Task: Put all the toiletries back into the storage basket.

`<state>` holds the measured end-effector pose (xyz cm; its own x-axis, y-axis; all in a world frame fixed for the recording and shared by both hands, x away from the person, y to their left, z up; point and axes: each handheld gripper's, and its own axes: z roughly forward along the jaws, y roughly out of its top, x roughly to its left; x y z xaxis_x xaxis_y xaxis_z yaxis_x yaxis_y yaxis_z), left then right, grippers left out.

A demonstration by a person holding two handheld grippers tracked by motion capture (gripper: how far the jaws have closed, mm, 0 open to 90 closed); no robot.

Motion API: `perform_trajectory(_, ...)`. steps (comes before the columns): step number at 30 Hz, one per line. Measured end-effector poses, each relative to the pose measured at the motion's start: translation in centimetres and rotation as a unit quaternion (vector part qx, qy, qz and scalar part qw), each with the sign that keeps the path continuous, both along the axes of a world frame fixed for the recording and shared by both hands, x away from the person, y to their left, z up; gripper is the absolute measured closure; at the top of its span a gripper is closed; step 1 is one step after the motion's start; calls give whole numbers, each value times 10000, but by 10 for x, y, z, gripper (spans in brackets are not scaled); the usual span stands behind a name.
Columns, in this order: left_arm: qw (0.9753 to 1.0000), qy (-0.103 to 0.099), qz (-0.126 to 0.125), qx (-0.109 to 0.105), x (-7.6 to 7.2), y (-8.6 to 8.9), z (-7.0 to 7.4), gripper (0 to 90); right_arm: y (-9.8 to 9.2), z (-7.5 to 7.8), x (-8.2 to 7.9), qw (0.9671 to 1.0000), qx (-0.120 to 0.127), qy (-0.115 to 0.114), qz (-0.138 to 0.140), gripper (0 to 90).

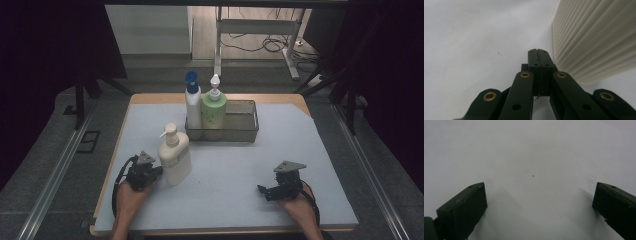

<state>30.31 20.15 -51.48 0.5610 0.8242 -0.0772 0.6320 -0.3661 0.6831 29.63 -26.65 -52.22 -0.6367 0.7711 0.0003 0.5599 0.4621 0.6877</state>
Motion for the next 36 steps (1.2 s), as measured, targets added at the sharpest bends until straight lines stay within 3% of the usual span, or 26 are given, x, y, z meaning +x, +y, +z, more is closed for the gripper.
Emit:
perform_trajectory(4, 9999, -5, -146, -32, 2, -6, -2, 895, 0, 0, 0, 10000, 4, 3, 2, 0)
perform_trajectory(6, 9999, -34, -93, -51, 2, -7, -2, 896, 0, 0, 0, 10000, 1, 0, -1, 0)
perform_trajectory(11, 9996, 21, -190, -228, -1, -9, -3, 896, 0, 0, 0, 10000, 1, 3, 1, 0)
perform_trajectory(20, 9986, 54, -487, -216, -9, -30, -2, 896, 0, 0, 0, 10000, -1, 11, 1, 0)
perform_trajectory(32, 9955, 49, -927, -194, -16, -56, -2, 895, 0, 0, 0, 10000, 3, 15, 6, 0)
perform_trajectory(36, 9942, 9, -1070, -88, -18, -64, -2, 895, 0, 0, 0, 10000, 5, 24, -1, 0)
